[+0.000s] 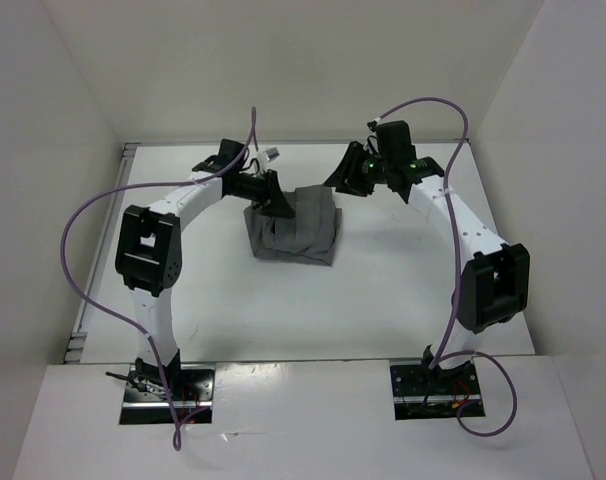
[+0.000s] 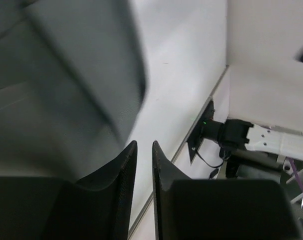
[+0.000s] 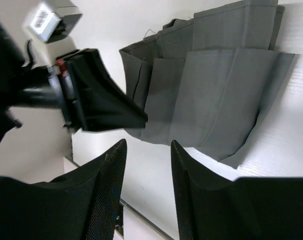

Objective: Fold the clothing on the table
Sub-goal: Fold the skirt

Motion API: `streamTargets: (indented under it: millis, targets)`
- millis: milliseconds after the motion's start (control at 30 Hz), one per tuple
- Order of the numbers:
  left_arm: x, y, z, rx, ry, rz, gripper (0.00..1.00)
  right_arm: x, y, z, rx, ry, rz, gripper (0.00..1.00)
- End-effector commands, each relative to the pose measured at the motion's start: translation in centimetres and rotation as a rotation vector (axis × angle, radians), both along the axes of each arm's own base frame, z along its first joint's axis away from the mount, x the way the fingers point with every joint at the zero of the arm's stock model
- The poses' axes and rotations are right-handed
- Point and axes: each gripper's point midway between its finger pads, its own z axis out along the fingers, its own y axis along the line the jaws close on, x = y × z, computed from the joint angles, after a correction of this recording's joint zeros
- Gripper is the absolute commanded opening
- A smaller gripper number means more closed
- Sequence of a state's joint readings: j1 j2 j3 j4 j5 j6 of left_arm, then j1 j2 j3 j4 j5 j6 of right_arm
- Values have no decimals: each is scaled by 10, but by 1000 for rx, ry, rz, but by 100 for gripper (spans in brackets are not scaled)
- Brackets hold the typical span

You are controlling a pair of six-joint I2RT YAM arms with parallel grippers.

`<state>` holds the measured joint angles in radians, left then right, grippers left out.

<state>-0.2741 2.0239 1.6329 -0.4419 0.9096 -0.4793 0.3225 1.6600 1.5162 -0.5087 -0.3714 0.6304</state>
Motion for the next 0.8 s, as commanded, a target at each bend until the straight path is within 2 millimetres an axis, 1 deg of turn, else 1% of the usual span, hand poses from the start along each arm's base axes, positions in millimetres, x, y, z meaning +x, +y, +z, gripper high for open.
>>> streamTargets:
  millis: [0,33,67,100,133,167,200,233,267,333,433,500,533,567,600,633,667,700,733,767]
  targets:
    - [13,38,-18,44,20,99,25,-9,-4,31,28,-89,9,46]
    - [12,58,-39,107,48,142,25,-11,-4,35,30,-97,9,46]
    - [11,68,-44,132,52,161,25,-12,-4,31,27,-87,9,46]
    - [9,77,-49,158,55,180,25,-13,-5,34,30,-96,9,46]
    - [8,89,-62,208,72,210,25,-14,-5,31,27,-87,9,46]
    - [1,102,-73,237,92,233,25,-14,-5,31,27,-87,9,46]
    - [-4,108,-76,252,108,247,25,-14,-5,31,27,-87,9,46]
    - [-10,110,-84,265,130,249,25,-14,-3,33,37,-95,19,46]
    - [-10,117,-86,280,127,271,25,-15,-4,29,34,-87,19,46]
    - [-18,122,-98,318,148,275,25,-18,-1,30,46,-83,36,46]
    - [-16,126,-101,347,137,284,25,-17,0,32,54,-86,32,46]
    - [-19,125,-101,339,148,277,25,-22,0,37,62,-95,40,46]
    - [-17,123,-97,328,140,274,25,-23,-1,33,60,-86,39,46]
    - [-16,122,-88,312,123,270,26,-26,-2,36,62,-93,39,46]
    - [-15,117,-75,277,108,267,30,-31,-4,42,66,-108,40,46]
    - [-15,116,-65,260,87,263,31,-33,-4,45,70,-119,40,47]
    - [-11,113,-37,232,19,264,33,-36,-8,41,55,-122,33,49]
    - [-9,109,-16,195,-27,252,35,-38,-11,40,48,-126,20,50]
    - [-13,108,9,171,-90,243,43,-46,-15,43,46,-144,10,54]
    - [-17,106,21,152,-125,229,48,-47,-22,41,27,-153,-23,59]
